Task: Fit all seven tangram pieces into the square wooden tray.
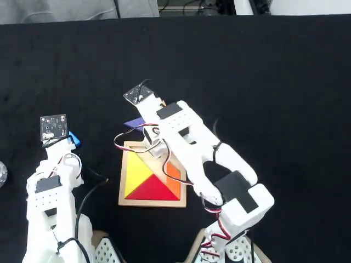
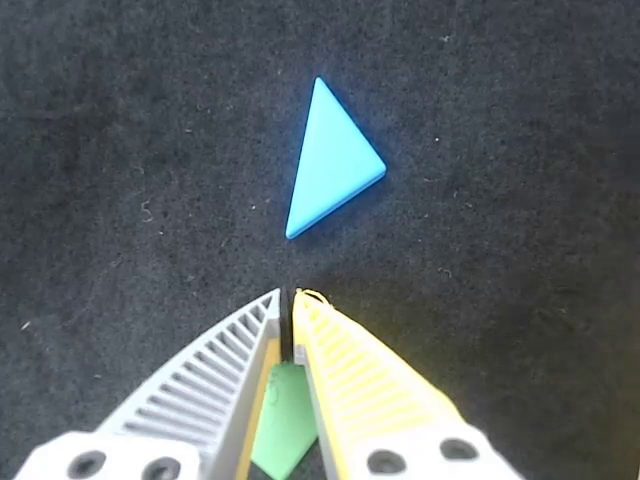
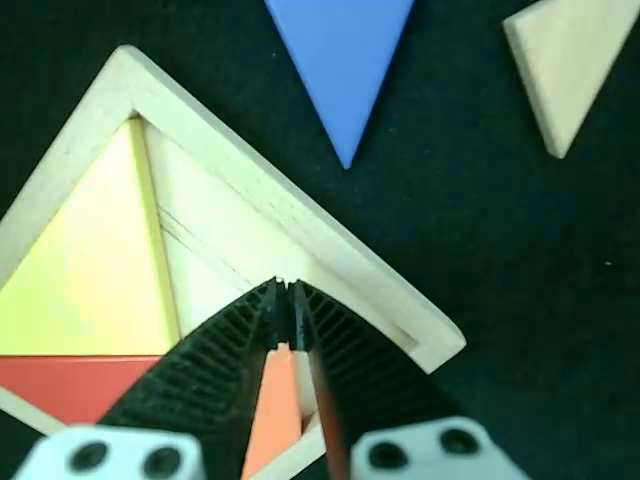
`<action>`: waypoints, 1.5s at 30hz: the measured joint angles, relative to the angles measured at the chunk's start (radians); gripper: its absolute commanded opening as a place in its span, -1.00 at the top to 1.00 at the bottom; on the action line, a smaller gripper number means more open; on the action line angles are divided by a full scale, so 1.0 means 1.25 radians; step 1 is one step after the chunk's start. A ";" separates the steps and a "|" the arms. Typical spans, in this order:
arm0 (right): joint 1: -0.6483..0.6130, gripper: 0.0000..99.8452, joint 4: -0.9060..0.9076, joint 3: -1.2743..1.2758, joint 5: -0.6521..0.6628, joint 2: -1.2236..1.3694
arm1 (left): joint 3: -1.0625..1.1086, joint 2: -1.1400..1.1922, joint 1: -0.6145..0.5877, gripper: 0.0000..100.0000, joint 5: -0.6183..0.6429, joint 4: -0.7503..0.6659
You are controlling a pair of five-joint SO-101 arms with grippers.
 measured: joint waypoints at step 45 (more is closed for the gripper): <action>0.064 0.67 0.373 -0.759 0.245 0.340 | 0.000 0.000 -0.072 0.94 0.000 0.000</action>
